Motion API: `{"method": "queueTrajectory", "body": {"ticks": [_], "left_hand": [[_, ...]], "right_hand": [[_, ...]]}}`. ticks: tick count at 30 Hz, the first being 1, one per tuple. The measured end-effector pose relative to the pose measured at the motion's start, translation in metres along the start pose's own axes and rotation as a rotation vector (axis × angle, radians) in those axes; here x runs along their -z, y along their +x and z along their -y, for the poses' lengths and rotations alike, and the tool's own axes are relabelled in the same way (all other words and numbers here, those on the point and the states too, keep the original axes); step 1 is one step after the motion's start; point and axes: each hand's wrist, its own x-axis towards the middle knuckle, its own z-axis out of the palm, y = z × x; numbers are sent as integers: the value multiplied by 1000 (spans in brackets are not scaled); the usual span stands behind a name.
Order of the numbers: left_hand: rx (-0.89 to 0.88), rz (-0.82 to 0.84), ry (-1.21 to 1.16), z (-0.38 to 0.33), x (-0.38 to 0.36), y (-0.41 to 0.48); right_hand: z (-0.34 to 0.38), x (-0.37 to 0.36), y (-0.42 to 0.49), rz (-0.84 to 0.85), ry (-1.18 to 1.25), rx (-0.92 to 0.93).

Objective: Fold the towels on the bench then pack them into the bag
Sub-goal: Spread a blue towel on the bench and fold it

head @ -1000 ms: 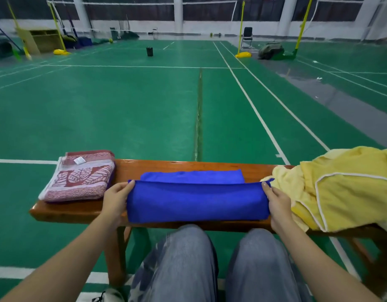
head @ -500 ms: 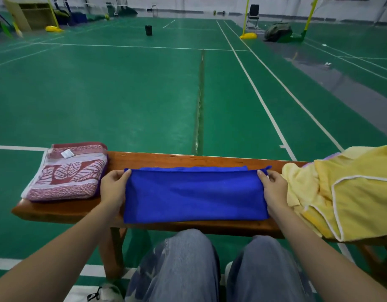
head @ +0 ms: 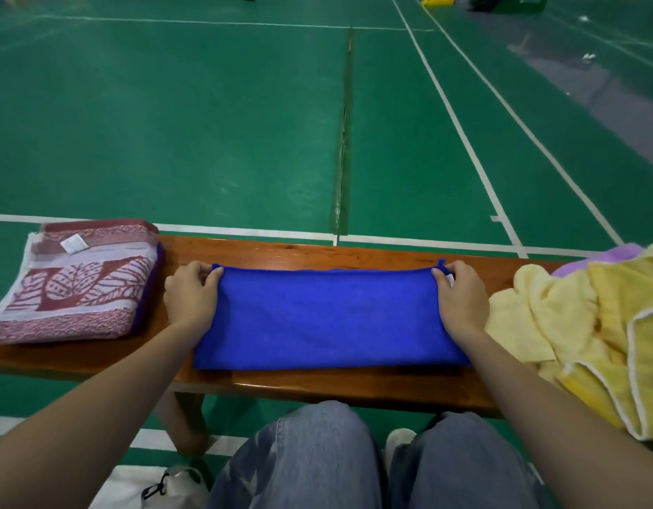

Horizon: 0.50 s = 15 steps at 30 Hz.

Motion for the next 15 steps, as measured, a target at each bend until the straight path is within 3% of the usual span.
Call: {"method": "queueTrajectory", "body": {"ticks": [5, 9, 15], "left_hand": [[-6, -22, 164, 2, -8, 5], [47, 39, 59, -3, -2, 4], [-81, 243, -19, 10, 18, -15]], "right_hand": [[1, -6, 7, -13, -101, 8], [7, 5, 7, 31, -8, -50], [11, 30, -16, 170, -2, -55]]}}
